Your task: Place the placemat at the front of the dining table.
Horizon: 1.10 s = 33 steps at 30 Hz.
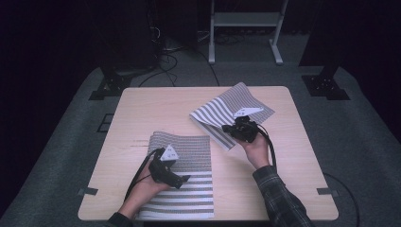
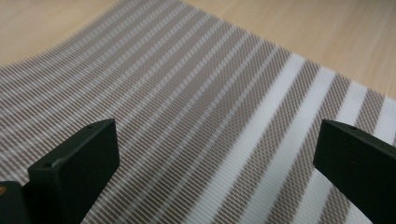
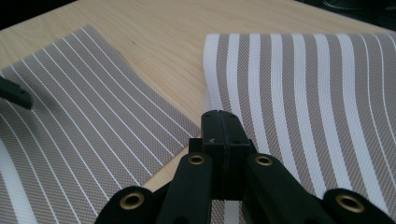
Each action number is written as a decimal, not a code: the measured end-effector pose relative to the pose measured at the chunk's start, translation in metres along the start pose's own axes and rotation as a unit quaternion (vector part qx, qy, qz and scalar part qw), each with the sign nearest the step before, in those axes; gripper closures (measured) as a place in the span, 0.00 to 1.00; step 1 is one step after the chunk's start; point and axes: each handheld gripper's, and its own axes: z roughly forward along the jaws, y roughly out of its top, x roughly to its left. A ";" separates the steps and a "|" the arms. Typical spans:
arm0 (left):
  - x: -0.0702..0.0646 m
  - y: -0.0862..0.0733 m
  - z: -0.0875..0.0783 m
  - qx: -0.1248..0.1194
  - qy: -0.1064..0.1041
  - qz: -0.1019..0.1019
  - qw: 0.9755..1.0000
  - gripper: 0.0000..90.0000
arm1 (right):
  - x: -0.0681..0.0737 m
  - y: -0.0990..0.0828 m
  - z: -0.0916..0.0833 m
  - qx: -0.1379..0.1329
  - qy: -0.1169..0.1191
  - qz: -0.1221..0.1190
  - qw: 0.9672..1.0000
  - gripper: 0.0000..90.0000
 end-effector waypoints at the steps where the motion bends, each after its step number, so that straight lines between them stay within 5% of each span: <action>1: 0.004 0.005 -0.001 -0.002 0.001 0.000 1.000 0.00 | 0.002 0.003 -0.001 -0.002 0.001 -0.003 1.000 1.00; 8: 0.031 0.046 0.002 -0.035 0.021 0.009 0.999 0.00 | 0.010 0.018 -0.012 -0.011 0.015 -0.019 1.000 1.00; 13: 0.046 0.075 0.019 -0.051 0.019 0.016 0.998 0.08 | 0.010 0.018 -0.013 -0.009 0.021 -0.017 1.000 1.00; 17: 0.053 0.094 0.037 -0.048 0.014 0.041 0.998 0.11 | 0.010 0.019 -0.012 -0.007 0.026 -0.019 0.999 1.00; 33: 0.073 0.121 0.082 -0.036 0.017 0.041 0.998 0.35 | 0.011 0.023 -0.012 0.000 0.040 -0.022 0.999 1.00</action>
